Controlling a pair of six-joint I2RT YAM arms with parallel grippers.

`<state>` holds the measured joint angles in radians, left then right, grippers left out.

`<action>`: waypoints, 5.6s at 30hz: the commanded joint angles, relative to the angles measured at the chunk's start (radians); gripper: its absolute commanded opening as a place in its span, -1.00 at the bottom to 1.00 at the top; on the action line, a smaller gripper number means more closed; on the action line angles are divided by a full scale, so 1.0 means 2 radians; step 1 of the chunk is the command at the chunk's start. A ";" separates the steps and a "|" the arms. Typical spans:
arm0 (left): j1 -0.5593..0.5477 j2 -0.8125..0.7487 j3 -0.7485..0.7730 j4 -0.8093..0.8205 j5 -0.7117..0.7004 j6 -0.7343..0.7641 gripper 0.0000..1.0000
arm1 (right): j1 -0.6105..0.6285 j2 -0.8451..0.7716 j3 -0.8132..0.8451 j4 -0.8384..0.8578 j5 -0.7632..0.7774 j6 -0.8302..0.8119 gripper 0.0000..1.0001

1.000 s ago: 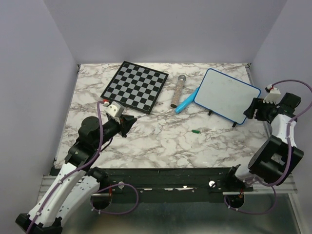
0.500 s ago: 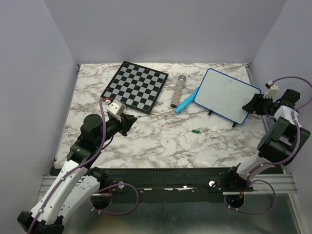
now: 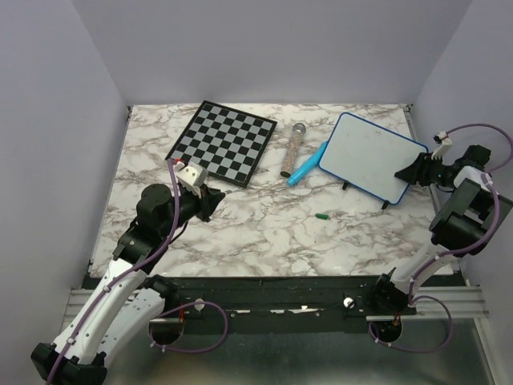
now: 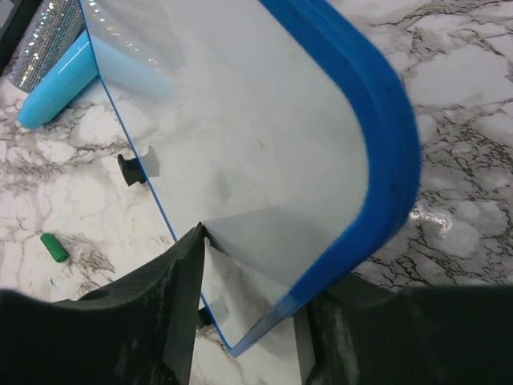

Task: Write a sentence on the whiteboard
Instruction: Pick up the whiteboard from the whiteboard stand, then put down the whiteboard at the center of the board.

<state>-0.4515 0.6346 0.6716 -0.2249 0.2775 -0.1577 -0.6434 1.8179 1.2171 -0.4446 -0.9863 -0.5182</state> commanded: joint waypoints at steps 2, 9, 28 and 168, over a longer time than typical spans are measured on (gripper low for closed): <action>0.004 0.006 -0.004 0.010 -0.002 0.002 -1.00 | -0.004 0.023 0.023 -0.038 -0.051 -0.038 -0.16; 0.004 0.007 -0.006 0.011 -0.001 0.003 -1.00 | -0.004 0.002 0.030 -0.087 -0.066 -0.097 -0.73; 0.004 0.008 -0.008 0.014 0.003 0.002 -1.00 | -0.004 -0.048 0.048 -0.194 -0.111 -0.136 -0.99; -0.081 -0.011 -0.099 0.173 -0.036 -0.216 -1.00 | 0.296 -0.177 -0.117 -0.104 -0.142 0.014 -0.99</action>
<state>-0.5808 0.5751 0.4908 0.0158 0.3180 -0.5434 -0.0505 1.4998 1.0569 -0.8200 -1.2301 -0.5892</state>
